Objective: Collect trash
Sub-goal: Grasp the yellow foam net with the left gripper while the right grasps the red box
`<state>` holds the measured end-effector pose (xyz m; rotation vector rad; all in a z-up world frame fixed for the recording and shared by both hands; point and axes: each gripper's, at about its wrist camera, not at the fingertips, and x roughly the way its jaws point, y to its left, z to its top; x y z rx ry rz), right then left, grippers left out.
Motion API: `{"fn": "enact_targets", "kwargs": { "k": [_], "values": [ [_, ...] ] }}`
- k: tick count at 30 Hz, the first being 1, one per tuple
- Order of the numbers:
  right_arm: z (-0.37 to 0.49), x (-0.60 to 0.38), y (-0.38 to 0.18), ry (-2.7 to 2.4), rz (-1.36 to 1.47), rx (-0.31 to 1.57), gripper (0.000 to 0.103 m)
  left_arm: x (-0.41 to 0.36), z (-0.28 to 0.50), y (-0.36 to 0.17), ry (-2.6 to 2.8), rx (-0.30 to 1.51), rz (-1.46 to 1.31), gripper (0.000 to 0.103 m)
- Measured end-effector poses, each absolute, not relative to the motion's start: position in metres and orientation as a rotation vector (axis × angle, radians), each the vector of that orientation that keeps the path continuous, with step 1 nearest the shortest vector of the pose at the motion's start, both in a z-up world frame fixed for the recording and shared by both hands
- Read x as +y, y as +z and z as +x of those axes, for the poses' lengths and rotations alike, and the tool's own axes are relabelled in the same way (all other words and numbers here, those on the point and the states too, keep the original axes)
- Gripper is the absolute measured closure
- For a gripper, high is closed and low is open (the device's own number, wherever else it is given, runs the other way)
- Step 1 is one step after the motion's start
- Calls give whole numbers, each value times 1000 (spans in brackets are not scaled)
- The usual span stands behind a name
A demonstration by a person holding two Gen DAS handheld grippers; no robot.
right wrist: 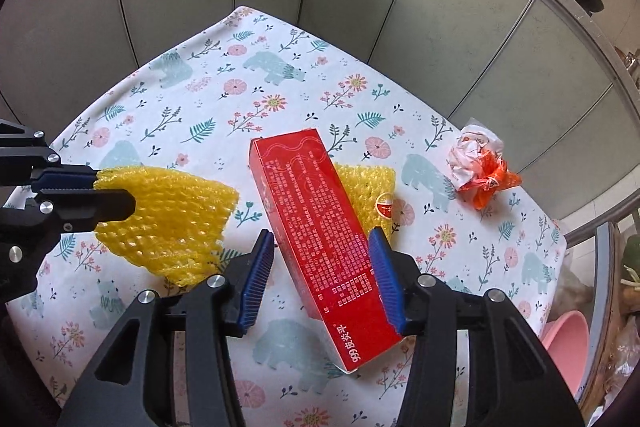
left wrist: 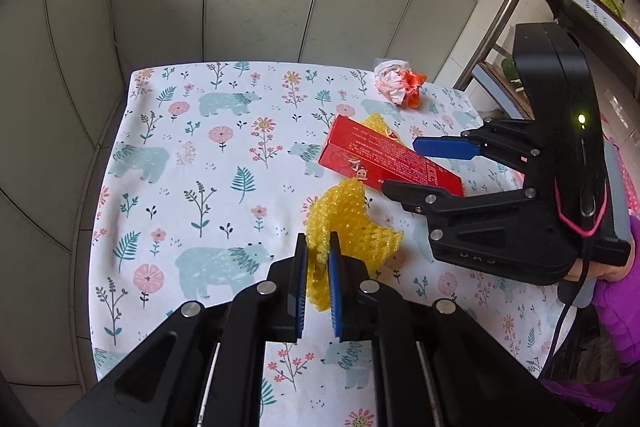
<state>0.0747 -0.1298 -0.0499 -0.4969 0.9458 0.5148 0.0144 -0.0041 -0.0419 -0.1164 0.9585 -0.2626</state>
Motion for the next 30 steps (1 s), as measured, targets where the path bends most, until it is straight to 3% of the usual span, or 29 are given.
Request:
{"fn": "enact_targets", "kwargs": {
  "k": [3, 9, 12, 18, 20, 22, 30],
  "values": [
    [73, -131, -48, 508, -461, 935, 56, -4, 16, -41, -246, 956, -109, 94],
    [61, -135, -42, 477, -369, 935, 90, -6, 18, -38, -231, 949, -89, 94],
    [54, -135, -45, 478, -336, 949, 94, -5, 19, -37, -230, 949, -84, 94],
    [45, -129, -46, 504, -330, 971, 93, -8, 23, -38, -246, 958, -58, 94],
    [46, -125, -45, 497, -364, 967, 83, -9, 25, -38, -252, 960, -52, 94],
    [49, -122, -45, 510, -385, 967, 64, -11, 26, -38, -255, 966, -44, 94],
    [66, -120, -46, 515, -470, 949, 59, -16, 34, -43, -254, 996, 3, 94]
  ]
}}
